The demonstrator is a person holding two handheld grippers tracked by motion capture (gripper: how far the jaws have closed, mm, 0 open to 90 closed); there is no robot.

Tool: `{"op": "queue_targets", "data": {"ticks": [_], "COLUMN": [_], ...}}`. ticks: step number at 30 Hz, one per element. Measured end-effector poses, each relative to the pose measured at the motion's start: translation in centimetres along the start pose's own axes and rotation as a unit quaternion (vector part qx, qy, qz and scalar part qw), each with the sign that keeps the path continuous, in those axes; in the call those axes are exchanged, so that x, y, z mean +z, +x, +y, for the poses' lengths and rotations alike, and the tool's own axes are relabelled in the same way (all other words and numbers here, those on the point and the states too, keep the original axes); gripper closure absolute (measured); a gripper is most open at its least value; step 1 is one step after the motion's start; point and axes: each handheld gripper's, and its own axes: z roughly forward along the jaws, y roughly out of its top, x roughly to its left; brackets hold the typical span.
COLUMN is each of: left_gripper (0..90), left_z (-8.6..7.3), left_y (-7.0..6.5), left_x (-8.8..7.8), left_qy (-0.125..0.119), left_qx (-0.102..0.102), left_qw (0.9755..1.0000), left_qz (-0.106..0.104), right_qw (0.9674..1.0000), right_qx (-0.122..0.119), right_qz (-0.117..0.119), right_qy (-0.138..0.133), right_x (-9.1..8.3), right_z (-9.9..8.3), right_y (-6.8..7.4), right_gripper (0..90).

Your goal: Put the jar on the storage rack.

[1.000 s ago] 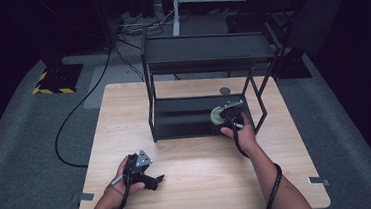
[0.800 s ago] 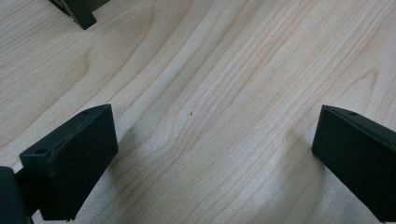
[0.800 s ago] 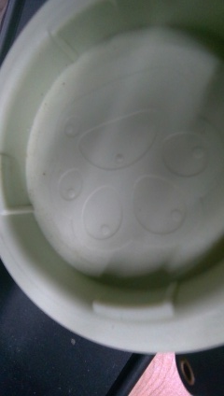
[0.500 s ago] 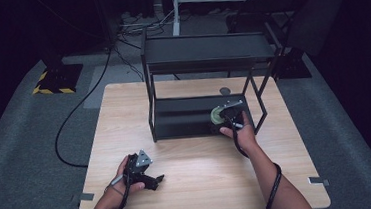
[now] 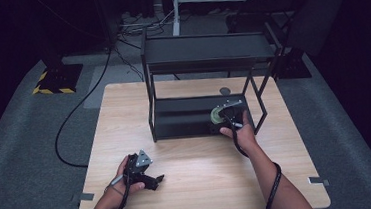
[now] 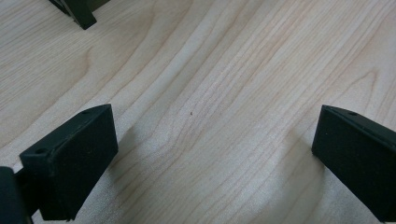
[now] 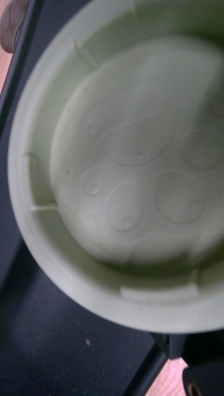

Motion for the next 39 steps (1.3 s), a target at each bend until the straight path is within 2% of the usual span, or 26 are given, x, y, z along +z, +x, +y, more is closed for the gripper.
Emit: {"op": "queue_targets", "data": {"ticks": [8,13,14,17,23,28,32,39], "left_gripper": [0.1,0.1,0.1,0.1,0.1,0.1,0.1,0.1], "left_z": [0.0,0.0,0.0,0.0,0.0,0.0,0.0,0.0], "left_y": [0.0,0.0,0.0,0.0,0.0,0.0,0.0,0.0], "left_x": [0.0,0.0,0.0,0.0,0.0,0.0,0.0,0.0], "left_qy": [0.000,0.000,0.000,0.000,0.000,0.000,0.000,0.000], "left_qx": [0.000,0.000,0.000,0.000,0.000,0.000,-0.001,-0.001], "left_qw": [1.0000,1.0000,1.0000,1.0000,1.0000,1.0000,1.0000,1.0000], "left_qz": [0.000,0.000,0.000,0.000,0.000,0.000,0.000,0.000], "right_qw": [1.0000,0.9996,0.9990,0.9985,0.9957,0.9952,0.9921,0.9905], "right_qx": [-0.004,-0.025,-0.042,-0.051,-0.085,-0.089,-0.114,-0.127], "right_qz": [-0.002,-0.006,-0.011,-0.015,-0.023,-0.022,-0.030,-0.038], "right_qy": [0.001,0.010,0.014,0.015,0.031,0.035,0.042,0.038], "right_x": [-0.2,-0.6,-0.8,-1.1,-1.9,-2.4,-3.3,-4.7], "right_z": [0.0,0.0,0.1,0.2,0.3,0.4,0.4,0.5], "right_y": [-0.1,0.0,0.0,0.0,0.1,0.0,0.1,0.0], "right_gripper": [3.0,3.0,2.9,3.0,2.5,2.5,2.5,2.5]}}
